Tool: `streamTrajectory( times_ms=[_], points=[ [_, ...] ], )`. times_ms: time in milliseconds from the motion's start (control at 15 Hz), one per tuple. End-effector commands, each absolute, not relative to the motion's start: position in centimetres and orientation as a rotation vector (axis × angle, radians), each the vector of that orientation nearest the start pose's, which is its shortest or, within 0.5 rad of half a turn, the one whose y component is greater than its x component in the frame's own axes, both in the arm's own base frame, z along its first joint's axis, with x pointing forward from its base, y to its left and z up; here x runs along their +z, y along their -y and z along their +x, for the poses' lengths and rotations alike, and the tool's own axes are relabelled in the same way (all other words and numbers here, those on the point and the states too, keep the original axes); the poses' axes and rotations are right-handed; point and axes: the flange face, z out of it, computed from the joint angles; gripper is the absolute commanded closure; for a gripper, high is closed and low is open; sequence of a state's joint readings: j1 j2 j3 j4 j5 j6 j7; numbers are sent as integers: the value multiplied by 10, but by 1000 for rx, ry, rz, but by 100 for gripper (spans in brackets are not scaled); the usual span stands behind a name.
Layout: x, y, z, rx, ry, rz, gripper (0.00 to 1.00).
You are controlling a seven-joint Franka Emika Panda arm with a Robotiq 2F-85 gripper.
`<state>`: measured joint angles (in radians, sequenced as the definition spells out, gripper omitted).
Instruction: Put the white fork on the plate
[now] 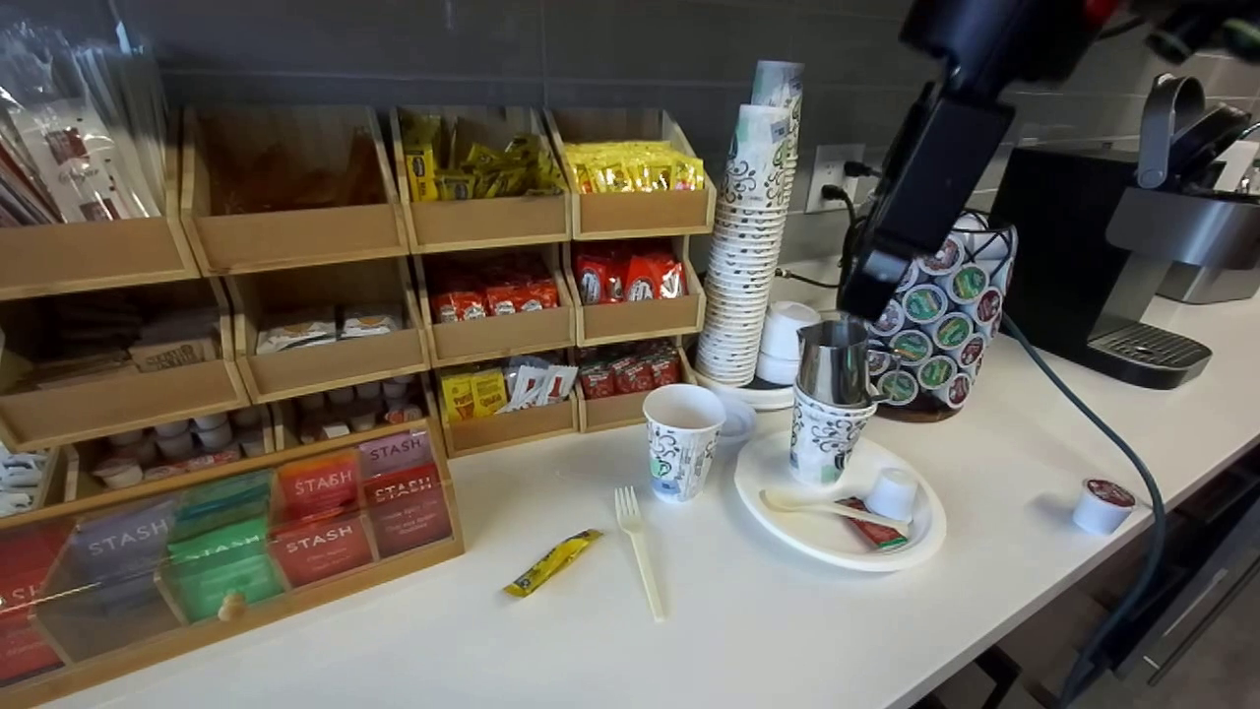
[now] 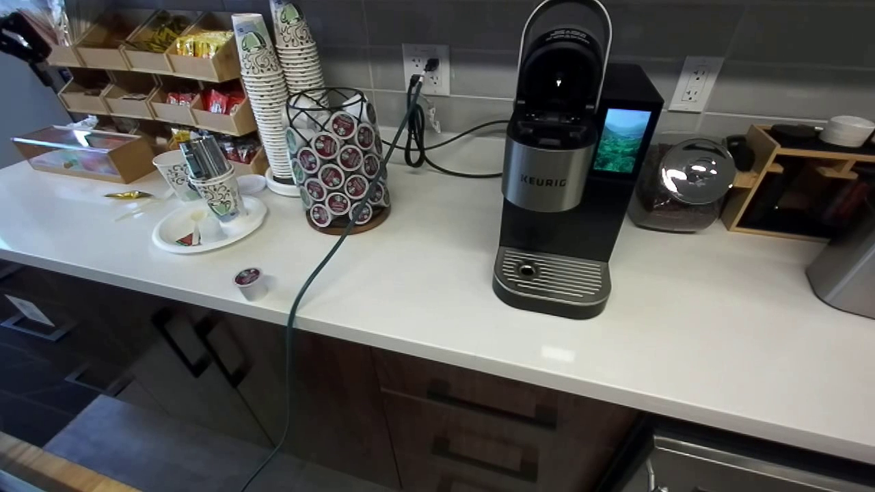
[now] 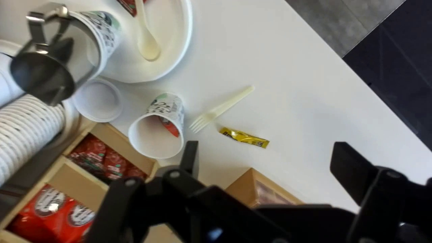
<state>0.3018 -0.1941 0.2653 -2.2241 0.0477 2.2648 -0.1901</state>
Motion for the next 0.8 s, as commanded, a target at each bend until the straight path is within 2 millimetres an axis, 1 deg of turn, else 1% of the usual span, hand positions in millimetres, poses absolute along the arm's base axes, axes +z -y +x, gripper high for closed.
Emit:
streamTrajectory(
  times_ms=[0, 67, 200, 267, 333, 400, 467, 600, 667, 733],
  points=[
    [431, -336, 422, -164, 1294, -2799, 0],
    [418, -347, 417, -87, 1321, -2792, 0],
    [391, -364, 409, 53, 1313, -2776, 0],
    [375, -369, 410, 129, 1303, -2738, 0],
    [396, -356, 404, 1, 1317, -2788, 0],
    [387, -360, 404, 30, 1321, -2781, 0],
    [385, -360, 406, 33, 1320, -2780, 0],
    [390, -358, 407, 17, 1314, -2783, 0],
    [389, -362, 412, 0, 1143, -2920, 0],
    [379, -367, 421, -31, 1084, -2941, 0]
  ],
)
